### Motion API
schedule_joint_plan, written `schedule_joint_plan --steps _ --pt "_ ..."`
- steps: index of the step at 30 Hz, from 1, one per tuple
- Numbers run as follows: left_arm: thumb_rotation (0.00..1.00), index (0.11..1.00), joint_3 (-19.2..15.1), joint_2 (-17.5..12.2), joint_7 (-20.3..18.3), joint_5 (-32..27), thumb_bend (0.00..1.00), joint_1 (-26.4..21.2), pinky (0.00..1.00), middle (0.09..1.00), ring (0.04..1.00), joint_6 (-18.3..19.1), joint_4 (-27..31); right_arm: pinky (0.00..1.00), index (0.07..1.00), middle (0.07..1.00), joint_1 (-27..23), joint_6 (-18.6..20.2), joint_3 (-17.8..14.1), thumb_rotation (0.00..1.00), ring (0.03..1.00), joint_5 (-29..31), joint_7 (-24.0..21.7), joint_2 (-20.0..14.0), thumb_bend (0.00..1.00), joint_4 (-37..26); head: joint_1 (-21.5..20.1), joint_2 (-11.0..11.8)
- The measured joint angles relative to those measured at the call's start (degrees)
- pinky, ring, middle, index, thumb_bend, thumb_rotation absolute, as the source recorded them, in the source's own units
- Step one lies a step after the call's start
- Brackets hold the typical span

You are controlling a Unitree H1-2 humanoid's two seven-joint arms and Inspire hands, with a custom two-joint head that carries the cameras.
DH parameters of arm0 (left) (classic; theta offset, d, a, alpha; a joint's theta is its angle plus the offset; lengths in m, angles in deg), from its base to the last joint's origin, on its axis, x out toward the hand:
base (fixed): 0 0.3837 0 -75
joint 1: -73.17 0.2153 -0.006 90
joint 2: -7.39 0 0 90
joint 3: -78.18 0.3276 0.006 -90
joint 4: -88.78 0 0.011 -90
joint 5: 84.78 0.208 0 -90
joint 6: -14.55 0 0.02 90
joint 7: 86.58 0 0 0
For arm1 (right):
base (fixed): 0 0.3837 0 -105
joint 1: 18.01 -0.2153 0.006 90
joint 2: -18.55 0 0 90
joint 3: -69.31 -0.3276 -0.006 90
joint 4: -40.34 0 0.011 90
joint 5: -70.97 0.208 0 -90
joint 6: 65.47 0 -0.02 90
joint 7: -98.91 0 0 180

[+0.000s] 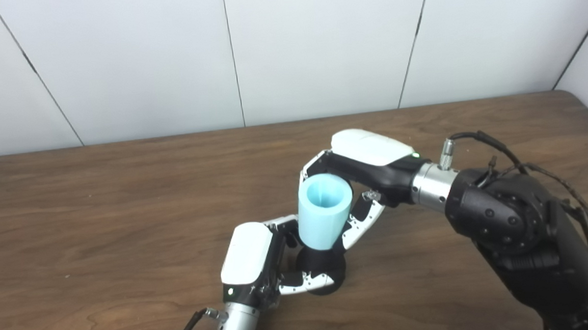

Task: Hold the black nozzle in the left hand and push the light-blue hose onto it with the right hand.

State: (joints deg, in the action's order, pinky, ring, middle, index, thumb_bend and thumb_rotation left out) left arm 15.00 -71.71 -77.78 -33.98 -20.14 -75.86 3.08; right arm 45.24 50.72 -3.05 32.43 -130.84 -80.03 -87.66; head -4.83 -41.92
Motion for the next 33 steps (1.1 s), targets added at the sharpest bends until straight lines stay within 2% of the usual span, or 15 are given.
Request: schedule_joint_plan --steps 5,17,33 --pt "0.00 0.508 0.02 0.02 0.00 0.00 0.50 0.00 0.42 0.453 0.466 0.01 -0.01 0.34 0.522 0.490 0.13 -0.42 -0.36 0.00 0.364 0.43 0.98 0.34 0.49 -0.13 -0.09 0.09" --pt "0.00 0.501 0.04 0.06 -0.14 0.03 0.50 -0.01 0.43 0.463 0.474 0.06 -0.01 0.31 0.524 0.505 -0.39 0.29 -6.28 0.00 0.385 -1.02 2.96 3.11 0.49 -4.11 -0.09 0.26" --pt "0.00 0.503 0.02 0.08 -0.15 0.09 0.50 -0.01 0.42 0.462 0.466 0.05 -0.02 0.33 0.517 0.507 -0.08 0.38 -10.51 0.00 0.384 -0.77 2.95 2.80 0.50 -6.07 0.26 0.00"
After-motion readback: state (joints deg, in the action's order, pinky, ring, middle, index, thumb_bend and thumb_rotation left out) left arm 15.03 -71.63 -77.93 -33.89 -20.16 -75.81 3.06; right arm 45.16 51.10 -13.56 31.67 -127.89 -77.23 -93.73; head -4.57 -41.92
